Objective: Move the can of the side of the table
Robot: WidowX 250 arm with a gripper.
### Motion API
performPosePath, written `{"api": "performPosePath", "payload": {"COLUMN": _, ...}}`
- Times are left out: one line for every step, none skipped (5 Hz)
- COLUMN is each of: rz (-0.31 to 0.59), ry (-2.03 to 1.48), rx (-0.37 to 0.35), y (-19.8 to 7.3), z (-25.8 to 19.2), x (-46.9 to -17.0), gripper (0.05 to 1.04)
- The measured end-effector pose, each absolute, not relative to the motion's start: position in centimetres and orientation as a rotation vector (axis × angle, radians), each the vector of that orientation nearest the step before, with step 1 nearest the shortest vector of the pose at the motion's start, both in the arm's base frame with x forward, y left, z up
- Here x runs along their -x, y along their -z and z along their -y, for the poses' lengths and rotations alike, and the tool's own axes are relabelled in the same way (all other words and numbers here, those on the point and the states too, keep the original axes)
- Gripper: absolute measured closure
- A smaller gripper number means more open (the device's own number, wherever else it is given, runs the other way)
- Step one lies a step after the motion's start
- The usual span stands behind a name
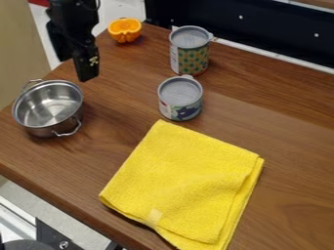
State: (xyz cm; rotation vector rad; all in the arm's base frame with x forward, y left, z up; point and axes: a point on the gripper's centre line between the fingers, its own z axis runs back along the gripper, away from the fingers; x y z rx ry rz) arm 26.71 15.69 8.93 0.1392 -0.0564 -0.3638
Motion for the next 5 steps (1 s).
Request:
{"api": "performPosePath", "payload": {"rz": 0.053, "ry": 0.616, "rx": -0.208, "y": -8.6, "z": -16.1, "x": -27.8, "gripper": 0.087}}
{"api": "performPosePath", "payload": {"rz": 0.075, "ry": 0.862, "rx": -0.280, "y": -7.9, "z": -15.8, "x": -28.7, "gripper": 0.087}}
{"api": "performPosePath", "payload": {"rz": 0.101, "ry": 1.110, "rx": -0.224, "y": -6.7, "z": -14.7, "x": -29.9, "gripper": 0.087}}
{"api": "performPosePath", "payload": {"rz": 0.122, "ry": 1.191, "rx": -0.168, "y": -5.8, "z": -13.2, "x": -30.3, "gripper": 0.087}}
{"api": "performPosePath", "payload": {"rz": 0.081, "ry": 1.182, "rx": -0.129, "y": -5.2, "z": -11.7, "x": -31.1, "gripper": 0.087}}
